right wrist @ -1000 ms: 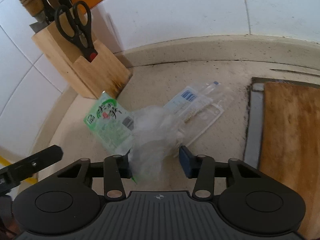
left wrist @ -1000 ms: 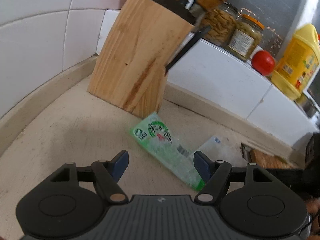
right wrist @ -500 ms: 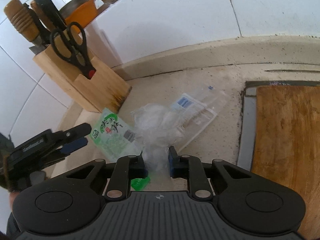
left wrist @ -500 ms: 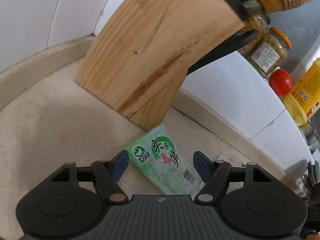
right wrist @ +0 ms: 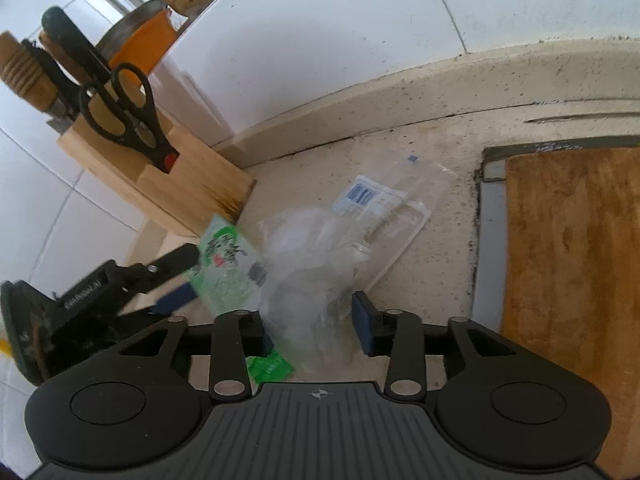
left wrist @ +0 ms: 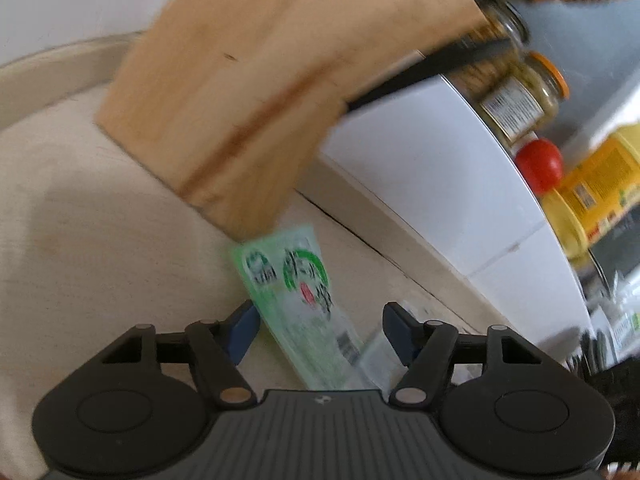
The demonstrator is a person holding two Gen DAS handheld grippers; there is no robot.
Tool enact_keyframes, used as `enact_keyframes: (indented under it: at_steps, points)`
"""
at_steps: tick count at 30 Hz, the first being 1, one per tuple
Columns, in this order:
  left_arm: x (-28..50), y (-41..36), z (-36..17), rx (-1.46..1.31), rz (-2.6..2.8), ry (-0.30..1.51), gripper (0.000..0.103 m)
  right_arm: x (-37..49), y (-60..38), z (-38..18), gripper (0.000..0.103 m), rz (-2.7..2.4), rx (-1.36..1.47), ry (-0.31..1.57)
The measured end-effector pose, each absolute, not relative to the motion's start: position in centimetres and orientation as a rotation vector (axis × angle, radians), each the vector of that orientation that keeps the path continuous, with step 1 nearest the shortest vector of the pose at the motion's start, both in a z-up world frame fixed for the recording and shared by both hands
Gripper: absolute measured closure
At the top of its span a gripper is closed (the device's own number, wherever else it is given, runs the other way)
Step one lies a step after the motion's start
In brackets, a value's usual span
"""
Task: Collect trash
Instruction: 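Grasp the clear plastic bag with the right tool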
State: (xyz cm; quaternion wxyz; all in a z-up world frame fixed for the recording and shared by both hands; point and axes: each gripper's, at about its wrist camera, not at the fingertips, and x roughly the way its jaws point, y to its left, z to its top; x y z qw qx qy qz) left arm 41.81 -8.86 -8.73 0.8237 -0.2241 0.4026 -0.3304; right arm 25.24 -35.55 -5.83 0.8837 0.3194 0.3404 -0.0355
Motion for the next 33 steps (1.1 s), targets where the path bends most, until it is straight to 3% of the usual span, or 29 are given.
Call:
enact_keyframes:
  at_steps: [16, 25, 26, 30, 33]
  points:
    - [43.0, -11.9, -9.3, -0.531, -0.814, 0.922, 0.071, 26.1, -39.0, -7.1, 0.046, -0.047, 0.909, 0.610]
    - [43.9, -13.2, -8.8, -0.544, -0.877, 0.925, 0.071, 26.8, -40.3, -7.5, 0.043, -0.055, 0.995, 0.547]
    - [44.1, -13.4, -8.8, -0.542, -0.883, 0.930, 0.071, 27.0, -40.4, -7.5, 0.044, -0.047, 1.001, 0.540]
    - [45.2, -14.3, -9.3, -0.524, -0.900, 0.978, 0.072, 27.9, -40.7, -7.8, 0.068, -0.052, 1.027, 0.549]
    - [45.7, -14.8, -9.5, -0.534, -0.904, 0.999, 0.078, 27.8, -41.1, -7.9, 0.076, -0.058, 1.042, 0.540]
